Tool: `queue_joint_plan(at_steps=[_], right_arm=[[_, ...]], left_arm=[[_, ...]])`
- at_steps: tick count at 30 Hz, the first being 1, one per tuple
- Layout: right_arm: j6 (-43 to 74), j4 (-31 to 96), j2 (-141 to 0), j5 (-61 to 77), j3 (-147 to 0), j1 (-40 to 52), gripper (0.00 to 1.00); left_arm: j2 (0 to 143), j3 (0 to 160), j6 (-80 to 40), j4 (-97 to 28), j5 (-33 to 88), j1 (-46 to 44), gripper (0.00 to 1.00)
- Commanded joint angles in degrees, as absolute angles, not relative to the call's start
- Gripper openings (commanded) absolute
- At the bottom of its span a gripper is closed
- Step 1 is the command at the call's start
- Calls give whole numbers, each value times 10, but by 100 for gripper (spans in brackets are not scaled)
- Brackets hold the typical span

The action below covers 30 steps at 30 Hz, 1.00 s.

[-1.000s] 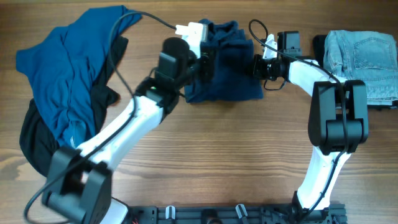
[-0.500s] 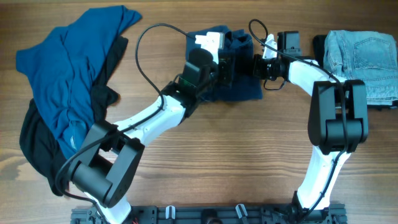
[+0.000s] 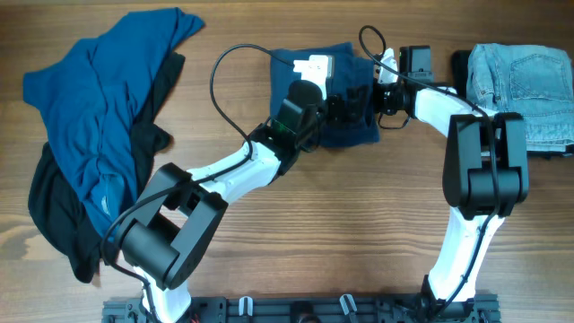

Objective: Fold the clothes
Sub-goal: 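Fold the left end over toward the right gripper with the left gripper, then release the shorts with the left gripper and press the stack with the right gripper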

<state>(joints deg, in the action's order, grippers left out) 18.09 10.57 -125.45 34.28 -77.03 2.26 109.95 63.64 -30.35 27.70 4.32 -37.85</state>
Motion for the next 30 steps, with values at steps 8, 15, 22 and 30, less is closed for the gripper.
queue_joint_plan(at_steps=[8,15,22,30], right_arm=[[157,157,-1146,365,-761,-93,5],[93,230,-1079,387,-761,-103,42],[89,229,-1076,476,-761,-102,57],[0,189,-1066,549,-762,-50,58]], left_arm=[[1081,639,-302,260,40,-366,100],[1063,639,-288,140,25,-330,100],[966,639,-288,39,25,-263,100],[886,639,-287,-116,24,-182,100]])
